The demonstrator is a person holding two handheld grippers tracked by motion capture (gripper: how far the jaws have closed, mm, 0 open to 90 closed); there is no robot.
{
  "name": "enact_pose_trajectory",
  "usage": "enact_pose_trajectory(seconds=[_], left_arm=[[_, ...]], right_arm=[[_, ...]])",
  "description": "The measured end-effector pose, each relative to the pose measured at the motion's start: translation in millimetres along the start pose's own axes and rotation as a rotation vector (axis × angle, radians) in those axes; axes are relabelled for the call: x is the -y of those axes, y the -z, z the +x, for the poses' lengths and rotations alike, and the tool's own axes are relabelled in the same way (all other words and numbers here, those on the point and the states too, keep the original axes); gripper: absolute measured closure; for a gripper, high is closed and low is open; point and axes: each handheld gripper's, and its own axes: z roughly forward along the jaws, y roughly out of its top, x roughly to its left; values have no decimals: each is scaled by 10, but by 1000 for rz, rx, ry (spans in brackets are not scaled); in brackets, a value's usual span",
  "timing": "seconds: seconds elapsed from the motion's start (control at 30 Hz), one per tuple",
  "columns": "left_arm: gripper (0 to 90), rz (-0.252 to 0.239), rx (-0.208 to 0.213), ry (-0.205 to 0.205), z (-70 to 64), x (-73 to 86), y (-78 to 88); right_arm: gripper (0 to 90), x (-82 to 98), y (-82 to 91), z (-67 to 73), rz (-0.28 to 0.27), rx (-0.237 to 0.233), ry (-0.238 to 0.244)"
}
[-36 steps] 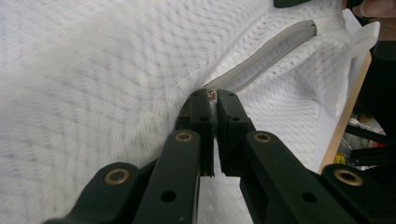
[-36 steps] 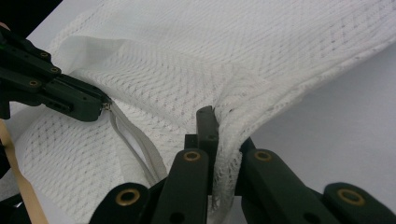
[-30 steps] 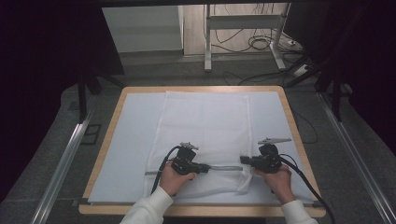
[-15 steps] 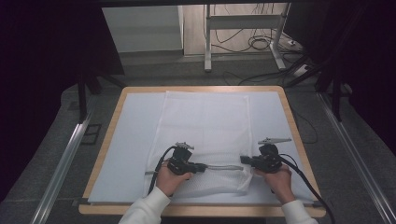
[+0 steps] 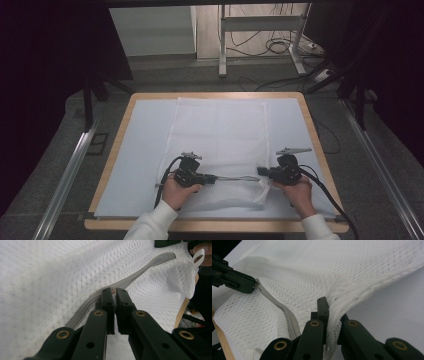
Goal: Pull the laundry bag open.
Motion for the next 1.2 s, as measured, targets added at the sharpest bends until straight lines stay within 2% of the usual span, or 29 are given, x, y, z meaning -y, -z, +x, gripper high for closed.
enact_pose_trajectory(seconds=[0.3,1.13,1.2], left_arm=[[868,-7,-16,-2,16,40,57],[868,-13,-20,13,74,137,139],[868,-16,-32,16,92,146,153]], right_arm=[[881,1,-2,-2,2,1,7],[881,3,-8,-5,1,0,10],[881,4,-10,-7,1,-1,12]])
